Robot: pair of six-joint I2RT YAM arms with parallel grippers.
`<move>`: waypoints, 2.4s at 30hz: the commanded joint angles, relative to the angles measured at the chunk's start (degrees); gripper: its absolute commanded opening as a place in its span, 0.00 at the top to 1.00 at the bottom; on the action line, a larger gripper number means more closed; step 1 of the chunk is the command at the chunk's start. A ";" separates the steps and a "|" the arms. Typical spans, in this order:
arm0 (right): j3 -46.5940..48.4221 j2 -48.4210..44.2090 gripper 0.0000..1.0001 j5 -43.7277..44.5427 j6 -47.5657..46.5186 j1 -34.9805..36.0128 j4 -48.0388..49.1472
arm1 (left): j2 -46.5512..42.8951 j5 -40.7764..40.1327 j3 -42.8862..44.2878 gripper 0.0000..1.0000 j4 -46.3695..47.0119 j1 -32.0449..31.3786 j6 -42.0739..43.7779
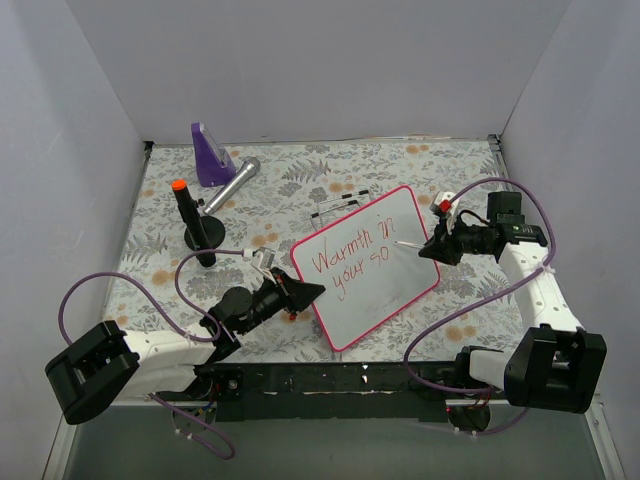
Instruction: Write a sentence on the whiteboard
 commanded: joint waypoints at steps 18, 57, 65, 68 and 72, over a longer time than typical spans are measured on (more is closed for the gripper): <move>0.00 3.27 0.99 -0.68 2.03 2.65 2.76 | -0.74 1.34 -0.12 1.00 4.62 -0.13 1.14; -3.60 1.43 0.99 4.51 0.36 2.91 1.09 | -1.18 1.16 -0.47 1.00 4.70 -0.13 1.40; -1.84 2.13 0.99 4.77 1.33 2.74 1.97 | -1.27 0.98 -0.56 1.00 4.70 -0.05 1.58; -0.97 2.31 0.99 4.77 2.30 2.74 2.85 | -1.00 1.25 -0.56 1.00 5.05 -0.05 1.40; -0.09 3.01 0.99 4.77 2.82 2.74 3.47 | -1.09 1.16 -0.56 1.00 4.97 0.04 1.49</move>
